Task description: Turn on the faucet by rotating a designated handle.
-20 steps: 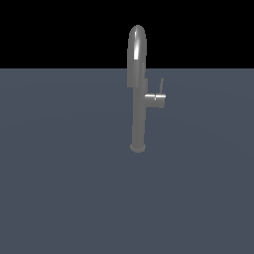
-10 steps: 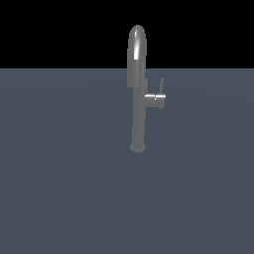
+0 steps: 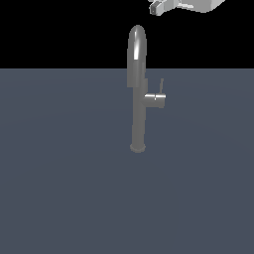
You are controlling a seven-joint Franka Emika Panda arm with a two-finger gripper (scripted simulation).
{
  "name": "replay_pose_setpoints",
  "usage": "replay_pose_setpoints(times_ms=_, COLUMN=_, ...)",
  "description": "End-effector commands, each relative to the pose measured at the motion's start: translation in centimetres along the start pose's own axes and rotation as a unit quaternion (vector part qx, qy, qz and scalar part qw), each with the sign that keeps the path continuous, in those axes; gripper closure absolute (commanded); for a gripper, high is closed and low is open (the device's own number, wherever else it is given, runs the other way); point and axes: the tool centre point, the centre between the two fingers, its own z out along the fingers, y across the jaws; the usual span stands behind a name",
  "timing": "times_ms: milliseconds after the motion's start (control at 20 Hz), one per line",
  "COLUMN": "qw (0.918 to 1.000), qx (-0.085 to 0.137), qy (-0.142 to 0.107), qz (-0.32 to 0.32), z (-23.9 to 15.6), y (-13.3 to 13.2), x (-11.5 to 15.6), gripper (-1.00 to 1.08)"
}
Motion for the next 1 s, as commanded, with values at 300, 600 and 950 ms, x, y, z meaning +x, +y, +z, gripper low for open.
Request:
replay_pose_setpoints(times_ms=300, qw=0.9879, qx=0.093, qy=-0.083, qz=0.092, z=0.2, y=0.2, x=6.0, gripper=1.08)
replay_pose_setpoints(times_ms=600, qw=0.9629, qx=0.162, qy=-0.143, qz=0.161, z=1.2, y=1.0, x=10.4, gripper=1.08)
replay_pose_setpoints(times_ms=950, qw=0.9260, qx=0.226, qy=-0.200, qz=0.226, z=2.9, y=2.2, x=14.3, gripper=1.08)
